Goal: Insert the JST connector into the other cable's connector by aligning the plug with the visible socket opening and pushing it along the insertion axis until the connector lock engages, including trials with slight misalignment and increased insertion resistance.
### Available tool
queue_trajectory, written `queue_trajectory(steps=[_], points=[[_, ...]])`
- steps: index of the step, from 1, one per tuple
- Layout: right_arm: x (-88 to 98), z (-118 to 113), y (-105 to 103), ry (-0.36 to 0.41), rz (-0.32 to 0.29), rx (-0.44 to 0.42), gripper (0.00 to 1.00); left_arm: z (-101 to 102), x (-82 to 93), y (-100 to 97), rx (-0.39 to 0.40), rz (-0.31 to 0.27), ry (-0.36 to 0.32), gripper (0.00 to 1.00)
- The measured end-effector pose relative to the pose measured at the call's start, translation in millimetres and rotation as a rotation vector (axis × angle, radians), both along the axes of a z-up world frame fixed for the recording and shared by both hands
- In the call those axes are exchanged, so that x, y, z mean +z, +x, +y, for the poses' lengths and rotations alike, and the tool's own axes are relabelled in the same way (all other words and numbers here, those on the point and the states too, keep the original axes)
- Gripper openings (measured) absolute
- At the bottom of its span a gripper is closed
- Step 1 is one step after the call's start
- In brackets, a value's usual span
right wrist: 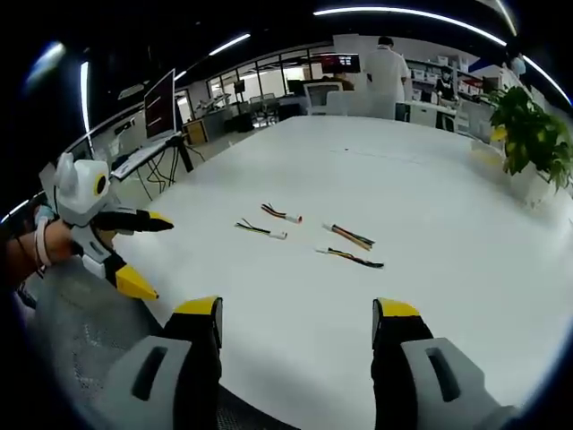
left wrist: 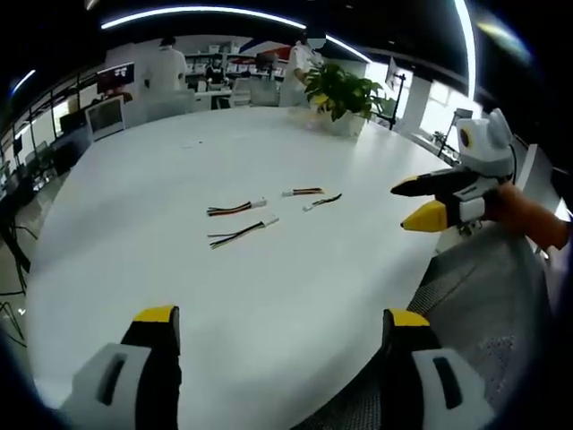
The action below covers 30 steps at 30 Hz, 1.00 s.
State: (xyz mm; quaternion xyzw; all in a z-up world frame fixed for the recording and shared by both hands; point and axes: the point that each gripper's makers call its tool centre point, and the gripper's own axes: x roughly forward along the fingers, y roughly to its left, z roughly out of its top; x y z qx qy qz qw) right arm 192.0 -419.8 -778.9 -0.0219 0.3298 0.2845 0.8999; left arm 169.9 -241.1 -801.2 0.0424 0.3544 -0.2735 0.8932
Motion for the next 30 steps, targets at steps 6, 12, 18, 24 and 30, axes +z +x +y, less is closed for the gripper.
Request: queue_trajectory(steps=[6,12,18,24,30], points=[[0.1,3.1,-1.7,-0.001,-0.001,0.017,0.66,0.4,-0.3,-0.5,0.004,0.004,-0.002,0.92],[0.5,2.2,-1.0,-0.001,-0.003,0.012,0.66,1.5,0.4,0.1,0.009,0.001,-0.006,0.92],[2.1,1.5,-0.5,-0.003,-0.011,0.007,0.66,0.8,1.3,-0.2,0.002,-0.004,-0.006,0.92],[3.8,0.6,0.4,-0.001,-0.018,0.000,0.66,0.5,3.1,0.8,-0.003,-0.016,-0.004,0.92],[3.0,1.6,0.0,-0.004,-0.017,0.007,0.66,0.8,3.3,1.1,-0.002,-0.015,-0.004,0.92]])
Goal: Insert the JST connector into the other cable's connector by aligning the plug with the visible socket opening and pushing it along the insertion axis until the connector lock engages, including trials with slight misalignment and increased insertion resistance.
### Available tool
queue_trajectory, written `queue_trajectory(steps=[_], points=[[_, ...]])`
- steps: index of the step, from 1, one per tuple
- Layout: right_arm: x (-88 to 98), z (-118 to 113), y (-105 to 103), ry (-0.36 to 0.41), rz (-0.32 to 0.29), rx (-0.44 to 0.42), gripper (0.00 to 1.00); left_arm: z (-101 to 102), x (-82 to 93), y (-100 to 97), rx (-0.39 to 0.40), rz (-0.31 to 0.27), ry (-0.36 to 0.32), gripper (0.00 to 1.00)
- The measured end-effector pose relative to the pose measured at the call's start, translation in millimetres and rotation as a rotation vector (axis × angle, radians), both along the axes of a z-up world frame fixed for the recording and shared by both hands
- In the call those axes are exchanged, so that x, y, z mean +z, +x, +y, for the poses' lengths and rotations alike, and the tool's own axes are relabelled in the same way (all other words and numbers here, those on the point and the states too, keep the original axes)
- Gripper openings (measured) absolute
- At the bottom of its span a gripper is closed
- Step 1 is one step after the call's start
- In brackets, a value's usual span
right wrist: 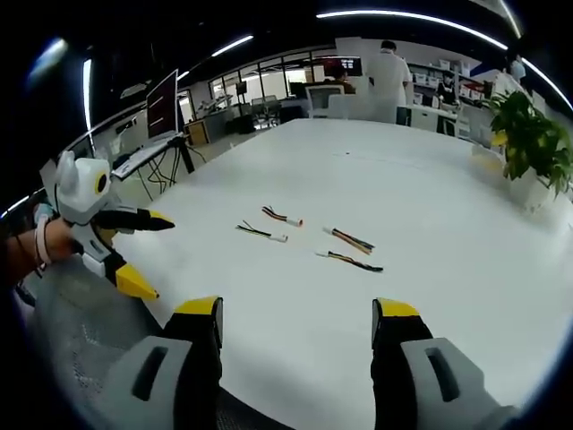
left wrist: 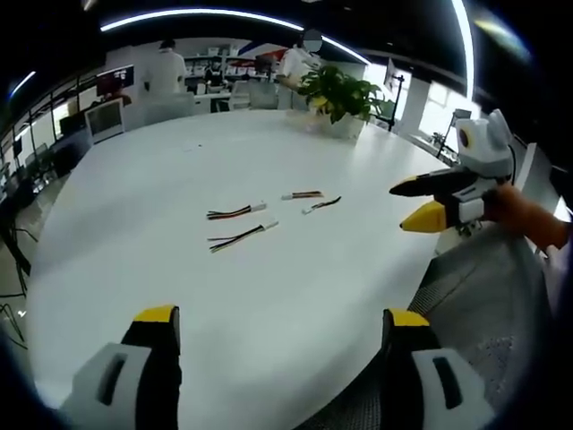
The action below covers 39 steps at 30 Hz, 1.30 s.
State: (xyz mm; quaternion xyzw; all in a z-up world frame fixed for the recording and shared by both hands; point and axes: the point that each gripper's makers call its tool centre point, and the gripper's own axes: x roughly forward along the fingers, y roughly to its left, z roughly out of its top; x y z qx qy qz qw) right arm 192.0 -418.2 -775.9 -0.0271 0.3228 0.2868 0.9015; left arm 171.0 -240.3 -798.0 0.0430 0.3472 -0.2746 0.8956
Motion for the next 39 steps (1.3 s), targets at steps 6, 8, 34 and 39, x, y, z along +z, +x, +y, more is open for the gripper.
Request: queue_trajectory(steps=[6,8,34,39], points=[[0.1,-0.7,0.3,0.000,0.000,-0.001,0.66,0.1,1.4,1.1,0.005,-0.006,-0.003,0.92],[-0.3,-0.5,0.1,-0.001,0.001,0.000,0.66,0.1,1.4,1.2,0.005,-0.007,-0.002,0.92],[-2.2,1.0,-1.5,-0.005,0.009,0.007,0.66,0.5,0.9,0.2,0.004,-0.003,-0.002,0.92],[-2.4,1.3,-1.6,-0.005,0.010,0.008,0.65,0.6,0.7,0.1,0.004,-0.003,-0.002,0.92]])
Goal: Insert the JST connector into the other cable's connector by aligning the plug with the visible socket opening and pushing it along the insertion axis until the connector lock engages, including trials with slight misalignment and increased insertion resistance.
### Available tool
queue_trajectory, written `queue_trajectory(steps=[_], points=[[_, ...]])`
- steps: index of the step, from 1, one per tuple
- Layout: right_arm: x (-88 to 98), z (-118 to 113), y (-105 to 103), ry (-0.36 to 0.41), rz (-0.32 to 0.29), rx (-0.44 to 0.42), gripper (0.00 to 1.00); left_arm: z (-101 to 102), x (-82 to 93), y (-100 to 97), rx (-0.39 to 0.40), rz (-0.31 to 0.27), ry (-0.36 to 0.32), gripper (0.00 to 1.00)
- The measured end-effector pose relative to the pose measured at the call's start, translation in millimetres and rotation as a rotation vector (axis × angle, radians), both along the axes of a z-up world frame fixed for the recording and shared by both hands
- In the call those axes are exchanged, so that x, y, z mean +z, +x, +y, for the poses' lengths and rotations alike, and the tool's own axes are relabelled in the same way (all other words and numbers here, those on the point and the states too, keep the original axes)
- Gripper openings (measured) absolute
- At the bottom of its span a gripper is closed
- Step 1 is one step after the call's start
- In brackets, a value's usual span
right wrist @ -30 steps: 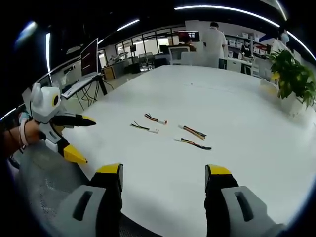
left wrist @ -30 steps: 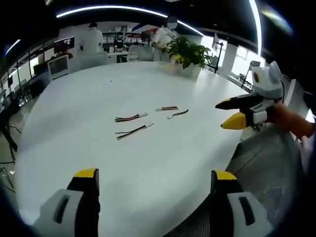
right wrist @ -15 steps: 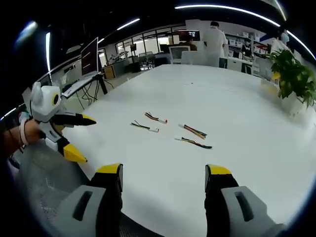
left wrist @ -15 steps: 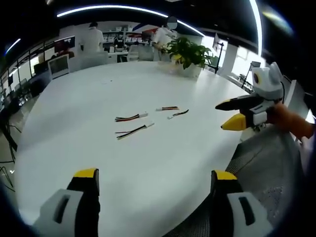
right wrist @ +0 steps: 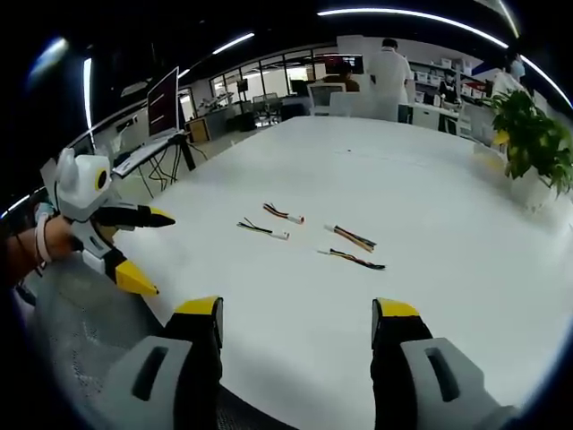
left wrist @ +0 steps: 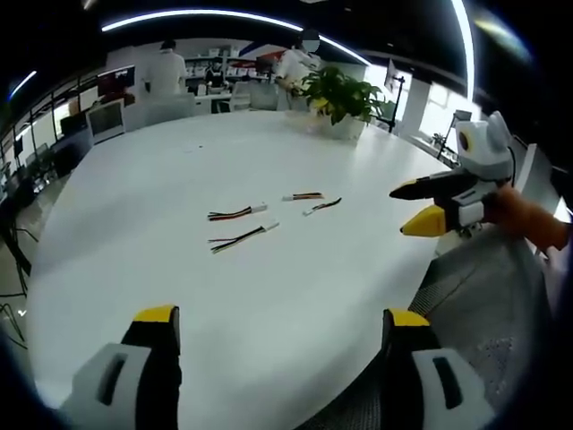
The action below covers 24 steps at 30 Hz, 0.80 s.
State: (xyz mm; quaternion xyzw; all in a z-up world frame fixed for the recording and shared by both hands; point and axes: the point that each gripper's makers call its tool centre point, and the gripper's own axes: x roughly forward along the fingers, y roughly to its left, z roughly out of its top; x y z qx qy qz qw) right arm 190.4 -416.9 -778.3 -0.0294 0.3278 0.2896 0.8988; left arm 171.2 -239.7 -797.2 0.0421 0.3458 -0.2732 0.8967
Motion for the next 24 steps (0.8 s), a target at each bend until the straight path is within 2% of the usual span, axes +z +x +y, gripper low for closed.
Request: queue_trajectory(steps=[10,15,20,21,22,23,24], points=[[2.7,4,-2,0.013,-0.007,0.020,0.64,2,5.0,2.5,0.021,-0.016,-0.015,0.92],[3.5,6,-3,0.024,-0.001,0.023,0.63,8,10.5,5.6,0.070,-0.018,-0.068,0.91],[8.0,7,-3,0.034,-0.013,0.030,0.63,11,11.7,7.3,0.075,-0.033,-0.045,0.91],[9.4,8,-3,0.034,-0.016,0.034,0.62,10,12.8,7.5,0.076,-0.033,-0.054,0.92],[10.4,8,-3,0.035,-0.016,0.037,0.62,8,16.1,8.4,0.092,-0.029,-0.104,0.92],[11.7,9,-3,0.038,-0.017,0.042,0.62,7,17.1,8.3,0.094,-0.022,-0.125,0.92],[13.0,10,-4,0.039,-0.019,0.049,0.62,10,17.3,8.9,0.096,-0.024,-0.117,0.91]])
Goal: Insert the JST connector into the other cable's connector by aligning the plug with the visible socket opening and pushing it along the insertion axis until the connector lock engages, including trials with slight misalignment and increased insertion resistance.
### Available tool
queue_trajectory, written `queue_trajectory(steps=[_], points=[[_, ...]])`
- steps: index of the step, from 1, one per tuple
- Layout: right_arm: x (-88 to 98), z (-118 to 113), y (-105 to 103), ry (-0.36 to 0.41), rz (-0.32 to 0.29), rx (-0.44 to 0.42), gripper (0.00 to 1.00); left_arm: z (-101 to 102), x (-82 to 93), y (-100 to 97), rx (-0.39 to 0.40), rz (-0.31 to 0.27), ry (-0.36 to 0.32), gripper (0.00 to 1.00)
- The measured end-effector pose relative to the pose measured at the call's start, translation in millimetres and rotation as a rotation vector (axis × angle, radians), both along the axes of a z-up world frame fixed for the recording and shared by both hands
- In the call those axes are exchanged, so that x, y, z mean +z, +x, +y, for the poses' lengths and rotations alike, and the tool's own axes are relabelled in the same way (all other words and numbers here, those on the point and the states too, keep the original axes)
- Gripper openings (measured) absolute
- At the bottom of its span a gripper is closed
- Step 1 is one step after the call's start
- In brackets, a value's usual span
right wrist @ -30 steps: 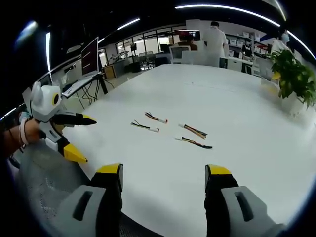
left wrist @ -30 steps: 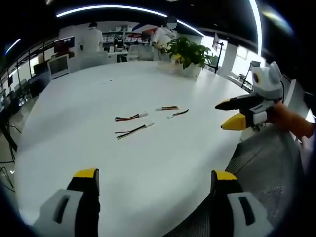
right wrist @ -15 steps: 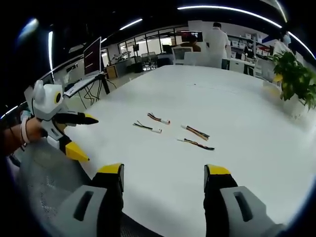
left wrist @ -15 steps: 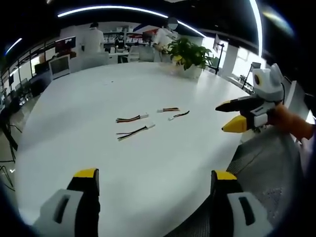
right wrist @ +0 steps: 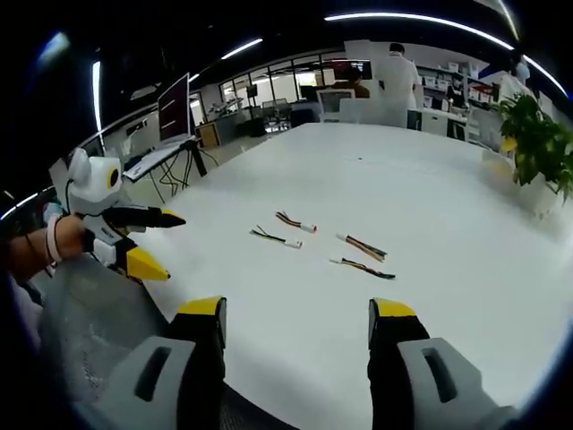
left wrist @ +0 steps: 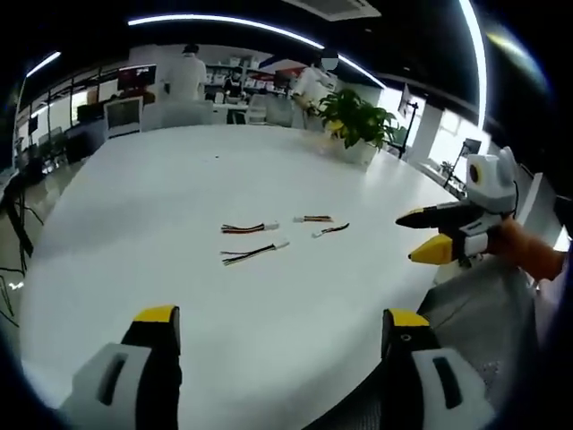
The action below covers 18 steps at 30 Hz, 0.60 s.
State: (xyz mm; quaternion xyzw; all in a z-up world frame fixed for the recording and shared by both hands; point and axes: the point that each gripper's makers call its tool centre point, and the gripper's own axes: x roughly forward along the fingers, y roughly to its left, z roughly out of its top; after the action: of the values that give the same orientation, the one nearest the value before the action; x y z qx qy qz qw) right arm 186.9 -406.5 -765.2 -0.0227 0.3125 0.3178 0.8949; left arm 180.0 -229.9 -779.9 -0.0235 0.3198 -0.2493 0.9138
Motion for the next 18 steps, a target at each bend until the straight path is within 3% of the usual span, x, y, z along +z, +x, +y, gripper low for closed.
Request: queue_trajectory(steps=[6,11,18], points=[[12.6,1,6,0.003,-0.031,0.013,0.62,1,5.4,2.3,0.000,-0.022,0.026,0.91],[22.0,4,12,0.048,-0.033,0.022,0.62,-2,22.0,11.1,0.001,-0.047,-0.027,0.91],[29.7,-2,22,0.017,-0.066,0.035,0.61,-2,40.8,30.3,-0.052,-0.112,0.015,0.90]])
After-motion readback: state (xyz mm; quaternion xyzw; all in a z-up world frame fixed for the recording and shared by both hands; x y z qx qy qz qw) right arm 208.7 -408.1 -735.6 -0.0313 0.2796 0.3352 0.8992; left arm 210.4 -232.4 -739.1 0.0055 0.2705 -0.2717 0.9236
